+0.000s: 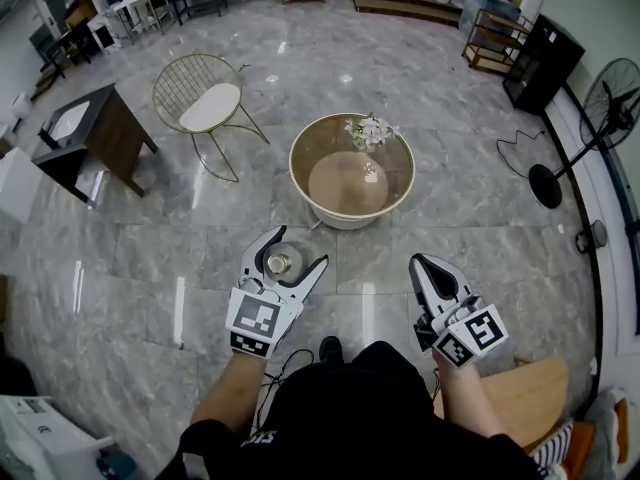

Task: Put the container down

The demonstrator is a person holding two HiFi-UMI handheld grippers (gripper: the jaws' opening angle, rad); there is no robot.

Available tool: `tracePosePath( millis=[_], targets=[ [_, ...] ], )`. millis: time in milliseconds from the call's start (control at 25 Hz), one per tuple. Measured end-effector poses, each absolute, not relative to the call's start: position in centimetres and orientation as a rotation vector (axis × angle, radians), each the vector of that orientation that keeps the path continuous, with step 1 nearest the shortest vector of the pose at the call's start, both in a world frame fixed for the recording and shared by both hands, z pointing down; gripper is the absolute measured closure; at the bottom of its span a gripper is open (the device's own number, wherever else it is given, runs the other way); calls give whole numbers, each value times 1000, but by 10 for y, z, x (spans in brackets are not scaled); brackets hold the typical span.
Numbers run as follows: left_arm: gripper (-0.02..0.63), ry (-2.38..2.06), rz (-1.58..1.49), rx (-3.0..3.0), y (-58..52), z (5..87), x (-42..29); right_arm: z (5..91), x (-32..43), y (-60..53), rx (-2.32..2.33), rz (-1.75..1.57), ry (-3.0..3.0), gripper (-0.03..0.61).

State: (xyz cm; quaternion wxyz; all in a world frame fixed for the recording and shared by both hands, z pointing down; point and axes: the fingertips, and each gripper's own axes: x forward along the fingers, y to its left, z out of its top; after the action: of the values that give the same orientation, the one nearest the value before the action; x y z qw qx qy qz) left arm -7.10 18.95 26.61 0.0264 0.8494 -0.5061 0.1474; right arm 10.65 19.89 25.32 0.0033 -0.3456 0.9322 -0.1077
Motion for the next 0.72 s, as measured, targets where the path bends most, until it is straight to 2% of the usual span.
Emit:
tracePosePath(
  millis=[720],
  targets=[
    [262, -1598, 507, 2547, 66, 291, -77, 277, 99, 54, -992, -396, 2921, 563]
  ],
)
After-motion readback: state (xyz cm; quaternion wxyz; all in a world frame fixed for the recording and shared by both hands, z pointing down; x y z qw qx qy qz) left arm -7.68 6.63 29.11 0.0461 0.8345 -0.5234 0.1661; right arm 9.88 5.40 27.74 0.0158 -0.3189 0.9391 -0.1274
